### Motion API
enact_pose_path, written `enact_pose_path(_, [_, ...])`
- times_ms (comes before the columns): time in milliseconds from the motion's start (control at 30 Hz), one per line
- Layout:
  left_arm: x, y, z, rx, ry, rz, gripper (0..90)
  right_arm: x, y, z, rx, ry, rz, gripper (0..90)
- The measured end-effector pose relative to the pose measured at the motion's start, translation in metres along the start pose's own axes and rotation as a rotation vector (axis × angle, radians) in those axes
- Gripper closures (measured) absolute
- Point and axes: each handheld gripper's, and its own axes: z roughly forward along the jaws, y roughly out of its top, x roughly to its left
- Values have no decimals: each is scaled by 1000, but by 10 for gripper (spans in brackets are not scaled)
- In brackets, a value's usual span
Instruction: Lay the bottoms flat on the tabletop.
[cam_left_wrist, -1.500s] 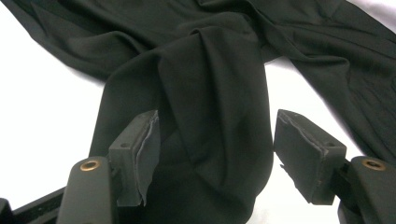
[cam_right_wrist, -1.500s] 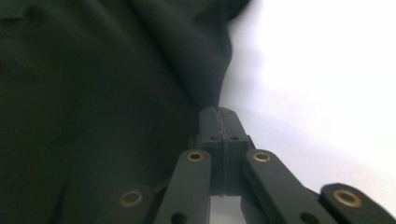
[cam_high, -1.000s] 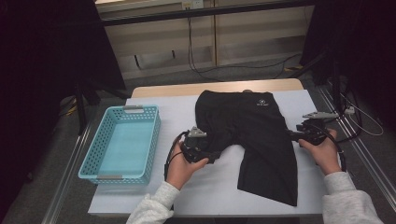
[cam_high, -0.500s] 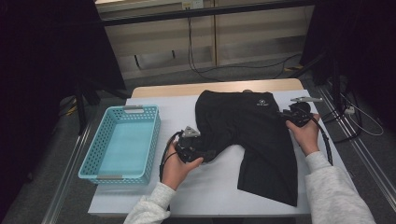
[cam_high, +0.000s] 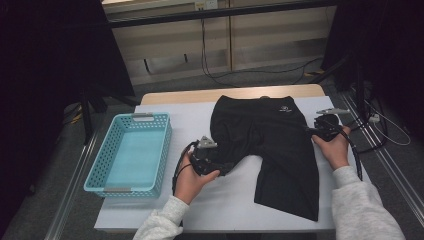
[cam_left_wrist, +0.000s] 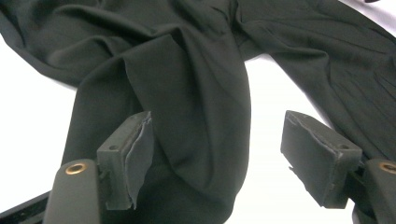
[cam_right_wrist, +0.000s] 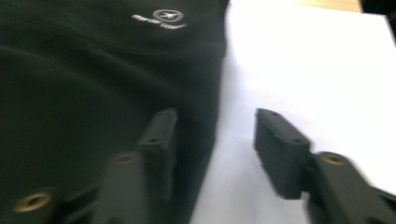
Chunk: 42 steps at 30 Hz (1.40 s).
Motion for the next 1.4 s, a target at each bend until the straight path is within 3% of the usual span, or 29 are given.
enact_pose_path(67, [0, 2, 0, -9, -3, -1, 240, 3, -1, -8, -10, 15, 2, 404])
enact_pose_path(133, [-1, 3, 1, -9, -14, 5, 230, 10, -2, -18, -15, 21, -37, 364])
enact_pose_path(233, [-5, 5, 3, -9, -13, 19, 228, 18, -5, -29, -28, 56, -37, 345])
enact_pose_path(333, [-7, 7, 5, -11, -34, 30, 227, 25, -10, -39, -25, 60, -66, 302])
enact_pose_path(567, [-23, 11, 15, -5, -79, 68, 252, 36, -27, -60, -23, 97, -109, 263])
enact_pose_path(667, [-30, 14, 23, 8, -105, 86, 268, 37, -34, -66, -5, 88, -132, 255])
enact_pose_path(900, [-44, 18, 35, 26, -152, 111, 307, 39, -50, -83, -10, 98, -115, 240])
enact_pose_path(1167, [-48, 25, 36, 6, -150, 111, 302, 41, -62, -96, -10, 99, -123, 227])
enact_pose_path(1267, [-52, 26, 43, 16, -176, 113, 340, 40, -66, -99, 1, 100, -118, 224])
enact_pose_path(1400, [-55, 24, 54, 23, -161, 110, 351, 41, -67, -102, -6, 104, -114, 211])
